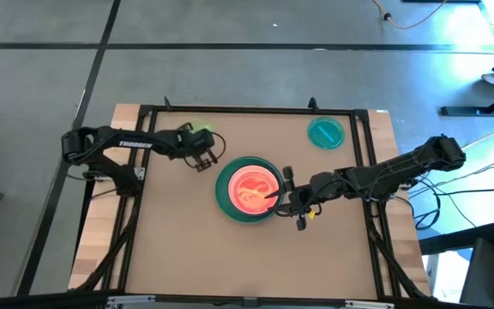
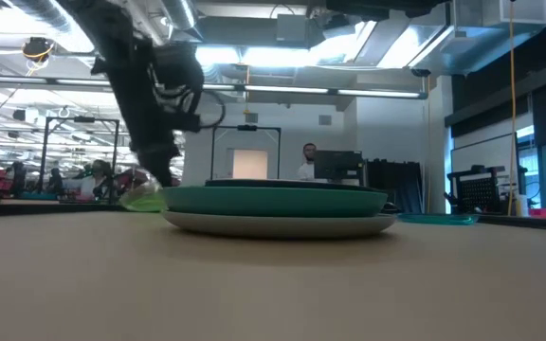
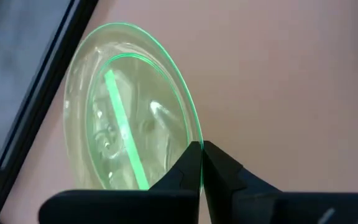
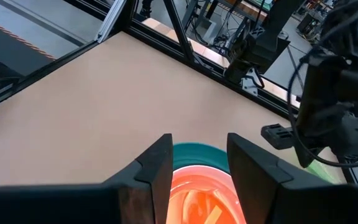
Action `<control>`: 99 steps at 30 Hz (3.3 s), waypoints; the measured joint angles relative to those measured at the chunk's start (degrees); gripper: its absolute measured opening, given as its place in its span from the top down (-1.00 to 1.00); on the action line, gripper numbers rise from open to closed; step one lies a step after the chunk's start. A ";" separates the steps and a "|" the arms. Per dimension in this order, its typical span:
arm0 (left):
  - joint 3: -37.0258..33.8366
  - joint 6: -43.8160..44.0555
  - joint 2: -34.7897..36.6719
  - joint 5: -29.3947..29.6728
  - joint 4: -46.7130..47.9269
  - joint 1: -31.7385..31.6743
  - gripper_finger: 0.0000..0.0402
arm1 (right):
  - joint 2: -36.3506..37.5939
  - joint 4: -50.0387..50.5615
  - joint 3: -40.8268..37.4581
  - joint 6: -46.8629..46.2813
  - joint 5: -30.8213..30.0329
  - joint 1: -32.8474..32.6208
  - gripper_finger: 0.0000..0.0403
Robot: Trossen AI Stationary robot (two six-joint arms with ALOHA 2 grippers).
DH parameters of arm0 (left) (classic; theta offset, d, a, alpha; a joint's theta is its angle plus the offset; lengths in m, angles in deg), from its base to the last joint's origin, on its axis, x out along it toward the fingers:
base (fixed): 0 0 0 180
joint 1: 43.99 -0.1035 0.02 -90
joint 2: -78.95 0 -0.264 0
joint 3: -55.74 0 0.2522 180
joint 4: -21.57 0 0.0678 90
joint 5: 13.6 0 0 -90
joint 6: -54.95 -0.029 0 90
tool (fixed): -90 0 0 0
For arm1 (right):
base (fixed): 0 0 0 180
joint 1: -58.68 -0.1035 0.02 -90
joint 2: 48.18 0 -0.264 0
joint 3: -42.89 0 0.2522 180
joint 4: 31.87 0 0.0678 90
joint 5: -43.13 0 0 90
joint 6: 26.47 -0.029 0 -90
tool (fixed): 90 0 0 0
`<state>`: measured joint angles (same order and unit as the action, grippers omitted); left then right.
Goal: Stack plastic plates
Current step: Stack the transparent green plate on top of the transparent orange plate, then stack the transparent blue plate on top of the transparent orange plate
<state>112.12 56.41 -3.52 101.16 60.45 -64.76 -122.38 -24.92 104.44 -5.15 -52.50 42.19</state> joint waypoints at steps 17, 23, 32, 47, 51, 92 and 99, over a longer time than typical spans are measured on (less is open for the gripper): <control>7.93 2.89 0.00 1.25 -6.37 21.93 0.99 | 0.00 -0.26 0.00 0.00 0.00 0.02 0.28; 7.93 2.89 0.00 0.93 -11.24 27.18 0.99 | 0.00 -0.28 0.00 0.00 0.00 0.00 0.28; 7.93 2.87 -1.57 -3.54 -19.28 31.93 0.99 | 0.00 -0.31 0.00 0.00 0.01 0.02 0.28; 7.93 2.97 -8.61 -7.03 -26.70 33.66 0.89 | 0.00 -0.35 0.00 -0.03 0.02 0.02 0.28; 7.93 3.43 -8.59 -7.82 -28.18 33.37 0.76 | 0.00 -0.35 0.00 -0.55 0.02 0.00 0.28; -26.69 -0.06 7.76 -11.74 -72.46 41.25 0.62 | 3.04 39.00 -0.02 -35.58 -26.91 7.00 0.28; -26.69 -0.53 7.74 -9.41 -72.44 40.83 0.62 | 2.64 39.24 -3.88 -37.51 -21.58 23.26 0.28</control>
<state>85.43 55.89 4.21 91.74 -11.99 -23.93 -119.73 14.32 100.56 -42.66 -74.08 65.45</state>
